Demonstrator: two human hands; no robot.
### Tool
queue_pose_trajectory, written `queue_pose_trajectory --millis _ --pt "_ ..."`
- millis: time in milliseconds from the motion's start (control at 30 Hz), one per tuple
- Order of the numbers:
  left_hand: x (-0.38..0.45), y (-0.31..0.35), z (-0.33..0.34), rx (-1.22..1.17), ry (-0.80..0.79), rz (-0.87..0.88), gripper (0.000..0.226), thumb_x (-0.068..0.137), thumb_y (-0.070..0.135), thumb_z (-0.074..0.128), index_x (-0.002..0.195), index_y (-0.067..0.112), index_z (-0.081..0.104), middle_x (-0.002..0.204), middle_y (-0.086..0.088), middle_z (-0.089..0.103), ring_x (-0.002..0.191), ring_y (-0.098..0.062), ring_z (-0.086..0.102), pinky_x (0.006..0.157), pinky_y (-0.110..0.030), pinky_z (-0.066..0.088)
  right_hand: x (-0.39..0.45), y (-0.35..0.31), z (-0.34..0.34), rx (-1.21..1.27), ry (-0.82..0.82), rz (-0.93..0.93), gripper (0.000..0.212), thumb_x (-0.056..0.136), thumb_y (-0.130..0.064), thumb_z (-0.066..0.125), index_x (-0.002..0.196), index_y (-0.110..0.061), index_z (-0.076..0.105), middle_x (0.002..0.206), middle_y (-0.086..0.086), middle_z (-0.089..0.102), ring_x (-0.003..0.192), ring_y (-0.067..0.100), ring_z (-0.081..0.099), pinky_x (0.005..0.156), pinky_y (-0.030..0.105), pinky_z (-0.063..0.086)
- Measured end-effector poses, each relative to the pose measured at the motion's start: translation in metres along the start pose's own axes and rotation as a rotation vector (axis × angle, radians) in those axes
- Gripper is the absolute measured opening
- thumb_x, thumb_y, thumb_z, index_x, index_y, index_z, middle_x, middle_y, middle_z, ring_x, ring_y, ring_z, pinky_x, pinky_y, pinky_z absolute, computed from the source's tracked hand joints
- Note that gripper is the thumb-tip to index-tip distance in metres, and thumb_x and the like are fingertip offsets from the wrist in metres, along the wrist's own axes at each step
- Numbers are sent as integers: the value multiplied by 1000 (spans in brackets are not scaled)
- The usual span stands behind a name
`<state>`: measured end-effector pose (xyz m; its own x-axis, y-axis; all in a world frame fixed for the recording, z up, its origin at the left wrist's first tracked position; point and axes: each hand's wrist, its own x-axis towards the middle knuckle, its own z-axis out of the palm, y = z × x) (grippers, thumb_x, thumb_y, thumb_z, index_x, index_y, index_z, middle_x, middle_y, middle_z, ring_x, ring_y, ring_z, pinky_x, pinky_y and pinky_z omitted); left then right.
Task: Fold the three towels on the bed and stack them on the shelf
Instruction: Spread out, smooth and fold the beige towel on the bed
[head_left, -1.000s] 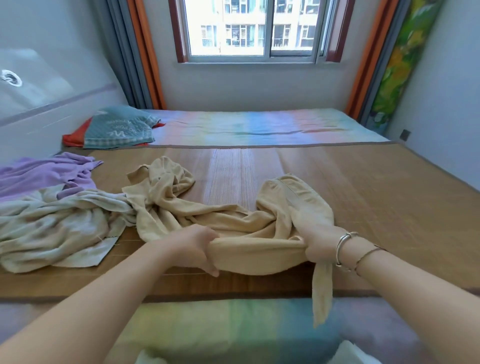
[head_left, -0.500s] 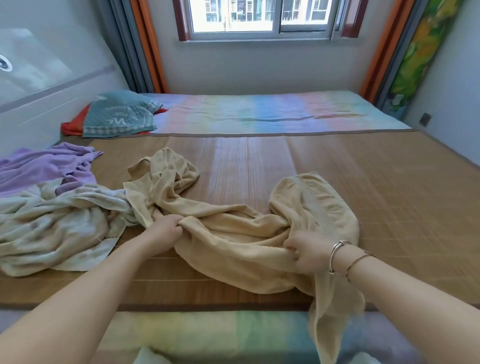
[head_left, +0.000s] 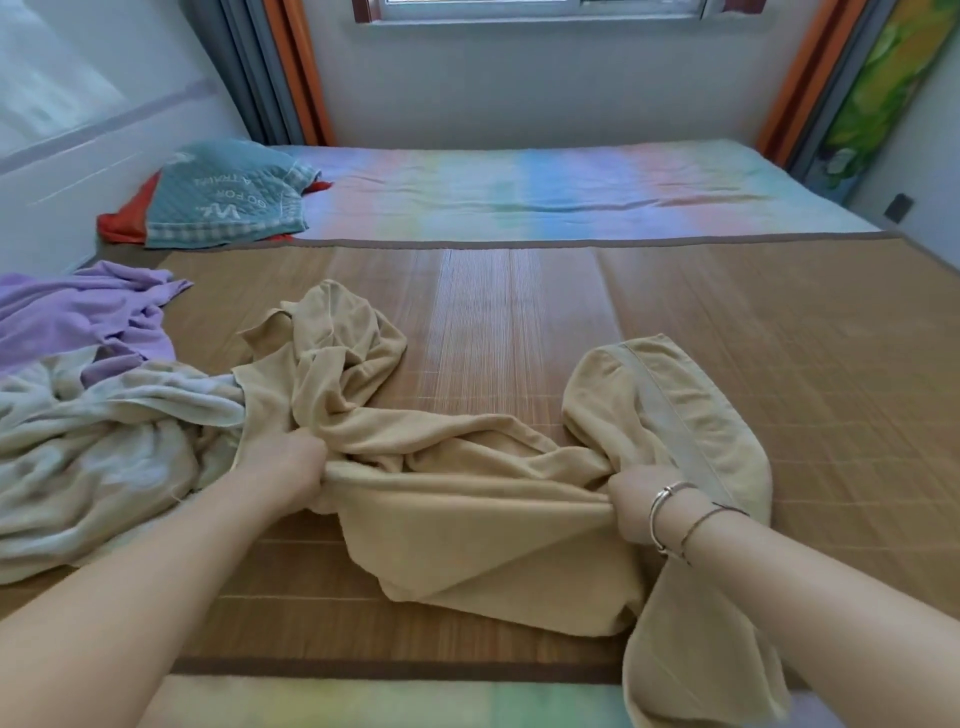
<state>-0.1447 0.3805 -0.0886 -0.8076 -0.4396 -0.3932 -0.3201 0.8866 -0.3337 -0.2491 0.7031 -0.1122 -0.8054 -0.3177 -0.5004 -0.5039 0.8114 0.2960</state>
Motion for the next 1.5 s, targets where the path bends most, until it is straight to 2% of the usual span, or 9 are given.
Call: queue_pose_trajectory --millis 167,267,333,433,633,1000,1167,1333,1500 --pt "45 15 -54 -463 -60 -191 24 95 22 41 108 6 55 101 -12 57 90 -29 61 73 -39 54 37 24 -70 55 -16 203 41 97 -13 42 138 -6 43 136 10 51 120 28 53 94 37 46" --pt "63 24 -98 -1300 -155 -178 29 98 12 31 112 -2 53 91 -22 61 74 -33 63 56 -40 55 61 46 -122 990 62 217 29 96 -6 35 110 4 58 106 19 62 97 36 62 90 41 50" --pt "82 20 -145 -1710 119 1 36 95 6 29 112 1 60 99 -24 65 80 -32 66 64 -38 58 73 59 -161 1650 262 167 30 94 -3 30 106 3 58 100 26 62 78 34 62 76 43 56" --pt "83 -2 -218 -2053 704 314 33 93 22 49 124 24 61 126 -11 61 113 -24 61 94 -37 51 69 87 -215 1702 912 -131 47 86 6 29 124 -13 50 117 6 55 101 17 52 82 11 46" --pt "74 -36 -230 -1027 1306 417 42 83 11 40 111 34 61 104 8 64 105 -22 60 102 -57 38 56 130 -228 1196 1305 -95 45 80 -10 38 120 -30 46 127 4 50 118 23 47 103 38 37" --pt "44 30 -54 -194 486 171 34 84 12 49 106 33 66 106 5 58 106 -17 56 80 -26 42 40 121 -47 256 714 409 30 83 -14 49 108 -29 58 113 8 49 106 30 47 82 40 50" --pt "22 75 28 -198 308 296 49 78 -4 41 109 26 63 103 5 57 106 -20 57 75 -31 44 19 106 25 123 610 284 32 70 -18 69 101 -24 64 120 4 46 113 27 46 85 36 44" --pt "5 96 65 -206 300 276 51 81 -3 37 116 28 56 105 5 57 100 -20 57 76 -33 48 17 83 86 -51 585 2 55 22 -5 82 73 -15 65 74 5 59 66 27 60 72 41 36" --pt "-10 105 81 -274 283 266 56 88 2 33 132 34 46 113 7 57 108 -16 54 83 -30 47 -1 58 105 -2 449 -148 44 74 -2 62 111 -21 51 111 1 56 107 23 55 86 33 38"
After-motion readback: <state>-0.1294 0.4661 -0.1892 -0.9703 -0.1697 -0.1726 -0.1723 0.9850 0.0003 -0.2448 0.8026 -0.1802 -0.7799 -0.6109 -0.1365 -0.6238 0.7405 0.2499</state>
